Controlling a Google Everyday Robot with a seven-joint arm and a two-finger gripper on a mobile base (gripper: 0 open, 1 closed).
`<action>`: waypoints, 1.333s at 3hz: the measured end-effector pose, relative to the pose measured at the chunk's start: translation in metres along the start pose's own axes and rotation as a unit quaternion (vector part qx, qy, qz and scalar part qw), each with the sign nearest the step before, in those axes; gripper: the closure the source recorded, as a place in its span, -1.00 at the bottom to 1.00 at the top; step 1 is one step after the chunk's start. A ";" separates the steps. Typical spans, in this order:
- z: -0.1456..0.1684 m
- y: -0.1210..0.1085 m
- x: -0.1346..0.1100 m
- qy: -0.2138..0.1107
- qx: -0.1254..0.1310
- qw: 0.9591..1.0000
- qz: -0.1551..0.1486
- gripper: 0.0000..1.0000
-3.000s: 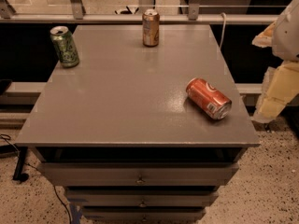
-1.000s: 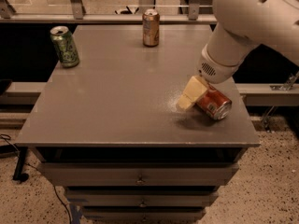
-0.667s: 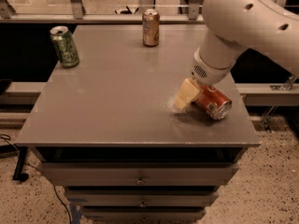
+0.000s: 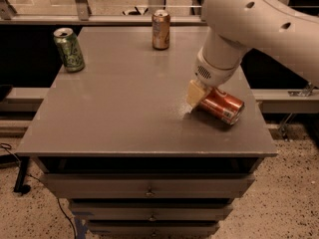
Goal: Place coke can upright
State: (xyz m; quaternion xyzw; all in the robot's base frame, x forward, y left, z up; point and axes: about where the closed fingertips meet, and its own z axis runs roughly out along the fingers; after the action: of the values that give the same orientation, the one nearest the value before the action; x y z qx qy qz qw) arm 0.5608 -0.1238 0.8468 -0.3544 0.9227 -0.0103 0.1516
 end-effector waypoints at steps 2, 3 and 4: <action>-0.024 -0.010 -0.053 -0.094 -0.016 0.995 -0.033 1.00; -0.041 -0.019 -0.083 -0.196 -0.052 0.978 -0.050 1.00; -0.063 -0.029 -0.102 -0.316 -0.094 0.942 -0.054 1.00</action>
Offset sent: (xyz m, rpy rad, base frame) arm 0.0653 0.0462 0.0767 0.2878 -0.2404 0.2005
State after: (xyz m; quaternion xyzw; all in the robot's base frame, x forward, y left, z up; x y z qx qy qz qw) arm 0.6333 -0.0846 0.9378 -0.4009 0.8035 0.1812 0.4010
